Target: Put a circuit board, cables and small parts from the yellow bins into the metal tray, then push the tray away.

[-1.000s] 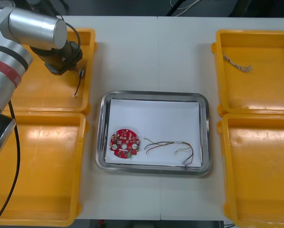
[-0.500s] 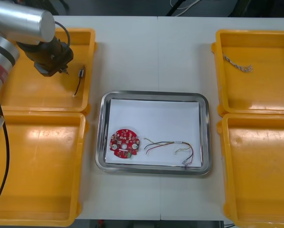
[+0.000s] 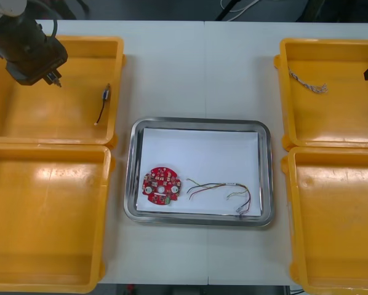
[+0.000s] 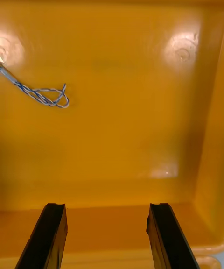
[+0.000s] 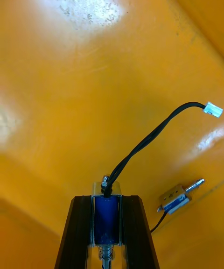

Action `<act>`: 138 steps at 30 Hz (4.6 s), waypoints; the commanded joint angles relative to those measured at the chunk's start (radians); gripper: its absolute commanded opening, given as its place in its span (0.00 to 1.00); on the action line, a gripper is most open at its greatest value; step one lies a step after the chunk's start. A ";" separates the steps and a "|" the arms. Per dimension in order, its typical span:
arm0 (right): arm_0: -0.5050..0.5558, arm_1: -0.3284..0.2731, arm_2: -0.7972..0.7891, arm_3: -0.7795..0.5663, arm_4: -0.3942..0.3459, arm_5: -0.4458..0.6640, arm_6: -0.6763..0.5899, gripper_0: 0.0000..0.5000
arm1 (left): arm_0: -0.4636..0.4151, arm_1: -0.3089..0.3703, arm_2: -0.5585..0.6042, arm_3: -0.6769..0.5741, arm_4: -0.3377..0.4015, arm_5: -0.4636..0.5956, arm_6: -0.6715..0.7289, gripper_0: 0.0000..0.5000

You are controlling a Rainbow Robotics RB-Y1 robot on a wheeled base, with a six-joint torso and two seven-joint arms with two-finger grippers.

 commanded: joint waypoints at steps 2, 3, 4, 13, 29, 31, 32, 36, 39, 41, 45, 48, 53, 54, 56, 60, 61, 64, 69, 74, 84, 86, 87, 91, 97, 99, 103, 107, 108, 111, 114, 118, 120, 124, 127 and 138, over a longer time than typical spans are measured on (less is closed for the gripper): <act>-0.072 0.038 0.011 0.043 0.023 -0.081 0.021 1.00 | -0.031 0.059 -0.016 -0.116 0.010 0.100 -0.059 0.00; -0.075 0.042 0.013 0.053 0.023 -0.091 0.021 1.00 | -0.029 0.059 -0.016 -0.126 0.011 0.109 -0.061 0.00; -0.081 0.048 0.015 0.072 0.024 -0.114 0.019 1.00 | -0.024 0.059 -0.016 -0.152 0.015 0.125 -0.061 0.00; -0.147 0.091 0.021 0.255 0.044 -0.287 0.017 1.00 | 0.048 0.056 -0.018 -0.439 0.088 0.232 -0.041 0.00; -0.153 0.143 0.025 0.427 0.070 -0.516 0.022 1.00 | 0.052 -0.058 -0.116 -0.682 0.133 0.304 0.025 0.00; -0.155 0.147 0.038 0.447 0.072 -0.536 0.021 1.00 | 0.052 -0.072 -0.139 -0.695 0.131 0.298 0.031 0.00; -0.158 0.150 0.044 0.462 0.075 -0.549 0.019 1.00 | 0.052 -0.078 -0.154 -0.702 0.131 0.293 0.033 0.00; -0.173 0.160 0.053 0.516 0.075 -0.592 0.014 1.00 | 0.052 -0.096 -0.203 -0.727 0.125 0.275 0.045 0.00; -0.187 0.163 0.051 0.551 0.075 -0.614 0.013 1.00 | 0.052 -0.115 -0.232 -0.739 0.122 0.260 0.051 0.00; -0.202 0.163 0.051 0.577 0.075 -0.614 0.013 1.00 | 0.052 -0.132 -0.254 -0.739 0.120 0.238 0.056 0.00; -0.226 0.163 0.051 0.617 0.078 -0.614 0.013 1.00 | 0.052 -0.151 -0.321 -0.739 0.100 0.191 0.057 0.00; -0.249 0.164 0.053 0.654 0.083 -0.620 0.016 1.00 | 0.054 -0.164 -0.370 -0.736 0.085 0.165 0.059 0.00; -0.264 0.164 0.047 0.674 0.087 -0.623 0.017 1.00 | 0.060 -0.178 -0.429 -0.730 0.062 0.142 0.063 0.00; -0.264 0.164 0.047 0.674 0.086 -0.623 0.016 1.00 | 0.063 -0.178 -0.444 -0.727 0.059 0.128 0.062 0.00; -0.264 0.164 0.047 0.675 0.086 -0.624 0.017 1.00 | 0.074 -0.178 -0.456 -0.722 0.053 0.111 0.063 0.00; -0.265 0.164 0.045 0.703 0.081 -0.643 0.021 1.00 | 0.104 -0.178 -0.481 -0.722 0.013 0.073 0.065 0.00; -0.265 0.164 0.045 0.709 0.080 -0.655 0.024 1.00 | 0.111 -0.176 -0.482 -0.721 0.005 0.065 0.065 0.00; -0.264 0.164 0.045 0.715 0.080 -0.661 0.027 1.00 | 0.121 -0.176 -0.482 -0.712 -0.004 0.050 0.065 0.00; -0.259 0.164 0.045 0.717 0.081 -0.661 0.024 1.00 | 0.123 -0.178 -0.511 -0.658 -0.022 0.002 0.065 0.00; -0.247 0.164 0.044 0.717 0.072 -0.667 0.027 1.00 | 0.123 -0.184 -0.551 -0.586 -0.044 -0.081 0.065 0.00; -0.222 0.164 0.044 0.717 0.054 -0.686 0.027 1.00 | 0.123 -0.185 -0.605 -0.547 -0.058 -0.130 0.073 0.00; -0.216 0.167 0.044 0.717 0.054 -0.686 0.027 1.00 | 0.123 -0.187 -0.610 -0.547 -0.058 -0.131 0.079 0.00; -0.213 0.167 0.044 0.717 0.052 -0.687 0.030 1.00 | 0.123 -0.187 -0.610 -0.547 -0.056 -0.133 0.079 0.00; -0.199 0.167 0.044 0.717 0.041 -0.703 0.030 1.00 | 0.124 -0.187 -0.611 -0.547 -0.050 -0.138 0.096 0.18; -0.187 0.167 0.044 0.715 0.040 -0.706 0.027 0.94 | 0.124 -0.187 -0.611 -0.547 -0.050 -0.144 0.109 0.47; -0.181 0.167 0.044 0.717 0.040 -0.704 0.028 0.91 | 0.124 -0.187 -0.611 -0.547 -0.053 -0.147 0.114 0.74; -0.176 0.167 0.044 0.715 0.038 -0.707 0.027 0.65 | 0.124 -0.187 -0.611 -0.561 -0.065 -0.147 0.125 1.00; -0.176 0.167 0.044 0.715 0.038 -0.707 0.024 0.08 | 0.123 -0.187 -0.613 -0.572 -0.071 -0.147 0.137 1.00; -0.176 0.167 0.044 0.715 0.038 -0.707 0.022 0.03 | 0.123 -0.187 -0.611 -0.577 -0.071 -0.147 0.140 1.00; -0.176 0.167 0.044 0.715 0.038 -0.706 0.022 0.00 | 0.123 -0.187 -0.611 -0.584 -0.071 -0.145 0.146 1.00; -0.176 0.161 0.044 0.711 0.037 -0.700 0.022 0.00 | 0.123 -0.187 -0.611 -0.592 -0.073 -0.144 0.152 1.00; -0.178 0.146 0.044 0.675 0.037 -0.640 0.017 0.00 | 0.117 -0.184 -0.611 -0.603 -0.076 -0.131 0.157 1.00; -0.178 0.135 0.044 0.642 0.037 -0.591 0.016 0.00 | 0.107 -0.179 -0.611 -0.609 -0.073 -0.115 0.152 1.00; -0.178 0.103 0.044 0.580 0.030 -0.486 0.014 0.00 | 0.077 -0.165 -0.597 -0.613 -0.036 -0.073 0.142 1.00; -0.176 0.088 0.044 0.536 0.030 -0.419 0.013 0.00 | 0.052 -0.156 -0.561 -0.621 0.001 -0.026 0.129 1.00; -0.169 0.012 0.036 0.470 0.030 -0.304 0.021 0.00 | 0.034 -0.121 -0.367 -0.632 0.093 0.112 -0.024 1.00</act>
